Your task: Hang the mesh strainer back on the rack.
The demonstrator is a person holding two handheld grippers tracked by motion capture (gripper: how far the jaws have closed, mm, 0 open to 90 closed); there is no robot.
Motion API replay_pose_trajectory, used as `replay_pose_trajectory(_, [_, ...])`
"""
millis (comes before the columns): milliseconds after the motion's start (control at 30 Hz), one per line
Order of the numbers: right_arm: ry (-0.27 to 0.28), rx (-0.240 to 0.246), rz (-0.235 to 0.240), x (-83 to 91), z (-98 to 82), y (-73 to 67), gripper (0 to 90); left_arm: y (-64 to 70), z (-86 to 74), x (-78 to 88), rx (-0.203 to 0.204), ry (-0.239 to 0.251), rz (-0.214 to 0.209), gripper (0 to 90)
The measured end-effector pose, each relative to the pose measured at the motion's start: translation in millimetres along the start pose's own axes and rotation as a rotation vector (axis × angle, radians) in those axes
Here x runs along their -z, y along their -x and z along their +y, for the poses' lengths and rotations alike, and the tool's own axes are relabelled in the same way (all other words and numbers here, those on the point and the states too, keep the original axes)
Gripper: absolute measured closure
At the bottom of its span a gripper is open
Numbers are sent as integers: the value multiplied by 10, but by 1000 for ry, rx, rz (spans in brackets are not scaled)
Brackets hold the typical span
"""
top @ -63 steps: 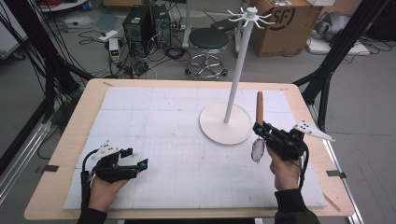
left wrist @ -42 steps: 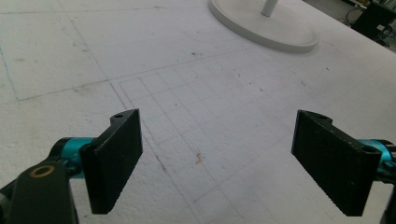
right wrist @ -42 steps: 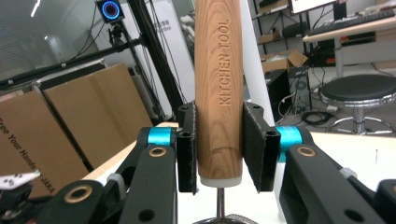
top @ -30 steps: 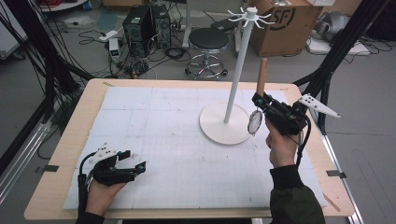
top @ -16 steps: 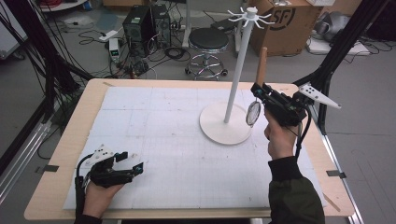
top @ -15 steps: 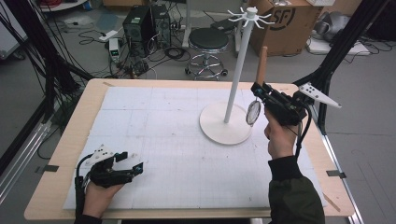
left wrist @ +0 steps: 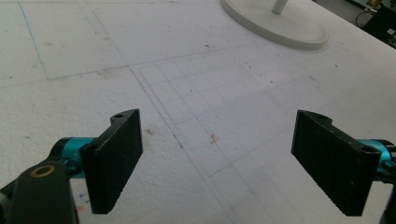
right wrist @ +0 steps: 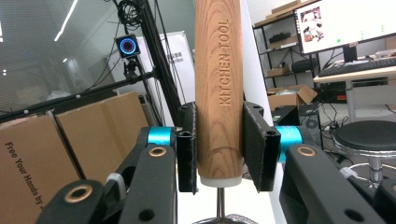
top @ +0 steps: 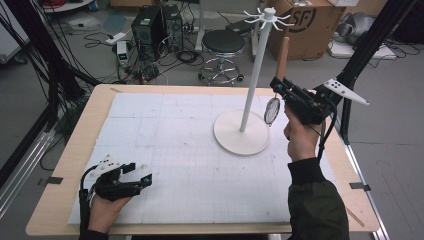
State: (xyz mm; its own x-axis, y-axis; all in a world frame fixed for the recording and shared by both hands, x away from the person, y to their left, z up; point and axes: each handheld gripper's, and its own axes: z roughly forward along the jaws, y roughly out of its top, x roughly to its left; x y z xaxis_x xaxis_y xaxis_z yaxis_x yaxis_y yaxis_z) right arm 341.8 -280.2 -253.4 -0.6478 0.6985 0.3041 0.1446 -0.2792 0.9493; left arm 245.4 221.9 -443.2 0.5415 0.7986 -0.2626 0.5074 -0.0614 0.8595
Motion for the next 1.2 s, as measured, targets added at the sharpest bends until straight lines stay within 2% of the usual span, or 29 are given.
replay_pose_trajectory(133, [14,3,1,-24,75,17,684,-5,-2,2,3,0,1,171])
replay_pose_trajectory(500, [55,-29,-17,-79,267,156,684,-13,-13,8,6,1,4,171])
replay_pose_trajectory(900, [19,-31,-19,-188,348,255,684,-17,-14,19,8,1,6,172])
replay_pose_trajectory(1000, [15,-45,-17,-209,336,283,684,-15,-14,22,7,3,6,171])
replay_pose_trajectory(1200, [-2,-39,-1,-271,299,249,684,-17,-15,27,6,4,7,172])
